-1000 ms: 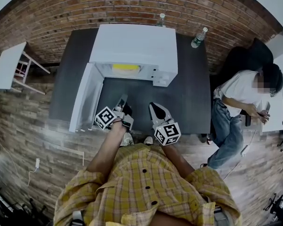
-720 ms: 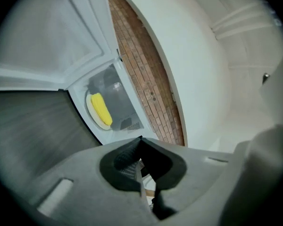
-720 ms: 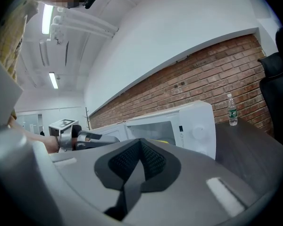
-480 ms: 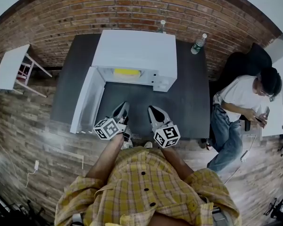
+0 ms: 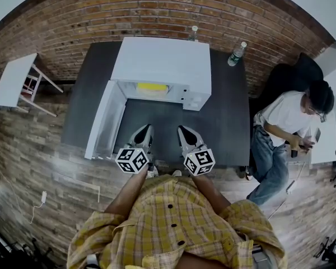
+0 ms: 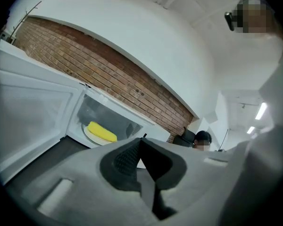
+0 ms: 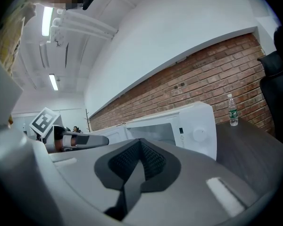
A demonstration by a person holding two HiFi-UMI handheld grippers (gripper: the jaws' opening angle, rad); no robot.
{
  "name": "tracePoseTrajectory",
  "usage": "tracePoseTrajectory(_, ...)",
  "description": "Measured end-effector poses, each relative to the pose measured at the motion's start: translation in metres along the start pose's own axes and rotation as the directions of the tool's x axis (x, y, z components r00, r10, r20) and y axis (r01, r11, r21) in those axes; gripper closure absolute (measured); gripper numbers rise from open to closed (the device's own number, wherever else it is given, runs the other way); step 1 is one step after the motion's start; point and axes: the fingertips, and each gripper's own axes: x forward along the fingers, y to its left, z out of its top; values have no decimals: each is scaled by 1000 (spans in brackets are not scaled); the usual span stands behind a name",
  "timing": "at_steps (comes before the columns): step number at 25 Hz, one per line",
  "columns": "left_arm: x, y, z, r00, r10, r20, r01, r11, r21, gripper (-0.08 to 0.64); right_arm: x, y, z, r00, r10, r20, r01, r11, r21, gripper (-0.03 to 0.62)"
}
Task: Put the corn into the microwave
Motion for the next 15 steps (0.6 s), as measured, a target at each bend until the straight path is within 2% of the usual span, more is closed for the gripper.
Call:
tracePoseTrajectory(5, -6, -7, 2, 1000, -9, 9, 8, 993, 117, 565, 0, 0, -2, 1000, -12, -9, 12, 1000, -10, 589)
tracePoseTrajectory(15, -10, -12, 4, 1000, 2, 5, -3, 968, 252, 565, 1, 5, -1, 1000, -15, -17, 14, 999, -31, 591)
